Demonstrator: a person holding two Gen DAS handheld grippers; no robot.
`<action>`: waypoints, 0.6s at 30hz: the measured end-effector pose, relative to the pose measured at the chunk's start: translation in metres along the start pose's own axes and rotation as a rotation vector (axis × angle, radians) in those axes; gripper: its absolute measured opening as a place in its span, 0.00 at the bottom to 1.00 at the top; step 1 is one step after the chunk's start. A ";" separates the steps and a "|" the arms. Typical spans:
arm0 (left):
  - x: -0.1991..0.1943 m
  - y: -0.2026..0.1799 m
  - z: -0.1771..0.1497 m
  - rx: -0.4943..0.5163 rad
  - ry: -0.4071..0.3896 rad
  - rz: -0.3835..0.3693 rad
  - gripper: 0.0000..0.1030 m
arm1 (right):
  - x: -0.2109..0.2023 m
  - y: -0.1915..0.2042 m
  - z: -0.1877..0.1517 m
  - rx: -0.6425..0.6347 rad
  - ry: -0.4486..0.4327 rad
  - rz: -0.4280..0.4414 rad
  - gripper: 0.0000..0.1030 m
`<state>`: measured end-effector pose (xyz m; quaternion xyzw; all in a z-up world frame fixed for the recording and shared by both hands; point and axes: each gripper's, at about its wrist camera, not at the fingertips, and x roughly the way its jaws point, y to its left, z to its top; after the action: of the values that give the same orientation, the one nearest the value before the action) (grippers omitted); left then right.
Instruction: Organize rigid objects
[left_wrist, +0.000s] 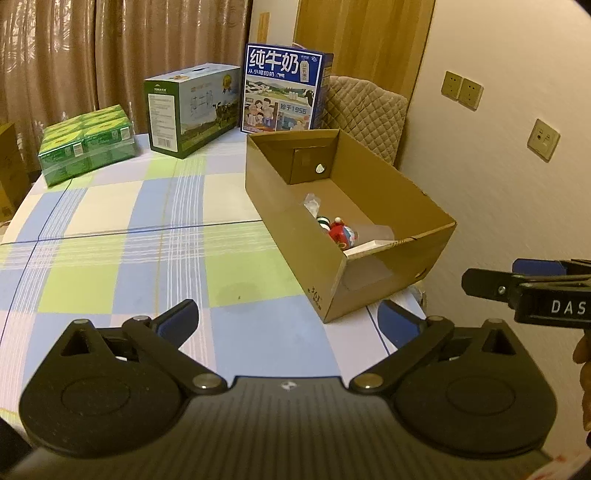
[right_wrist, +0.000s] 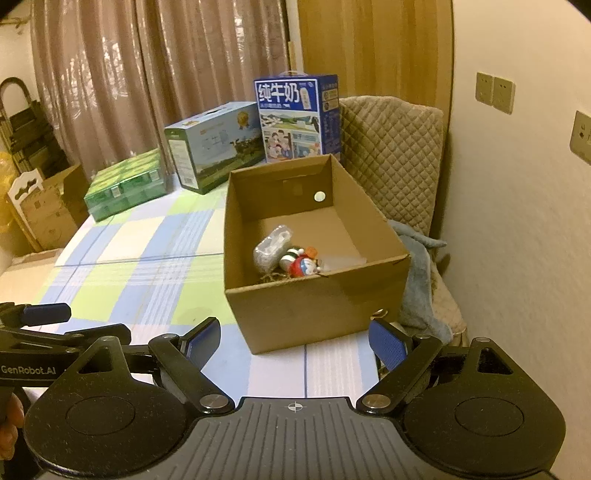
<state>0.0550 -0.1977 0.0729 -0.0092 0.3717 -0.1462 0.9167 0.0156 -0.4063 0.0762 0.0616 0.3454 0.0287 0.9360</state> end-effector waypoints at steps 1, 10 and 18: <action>-0.002 0.000 -0.001 -0.007 0.001 0.002 0.99 | -0.002 0.002 -0.001 0.000 -0.002 0.001 0.82; -0.010 0.007 -0.005 -0.022 0.002 0.009 0.99 | -0.010 0.013 -0.011 -0.001 0.002 0.006 0.82; -0.011 0.012 -0.010 -0.027 0.010 0.009 0.99 | -0.012 0.015 -0.017 0.009 0.007 0.008 0.82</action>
<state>0.0438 -0.1819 0.0721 -0.0191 0.3781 -0.1373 0.9153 -0.0049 -0.3908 0.0735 0.0672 0.3488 0.0309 0.9343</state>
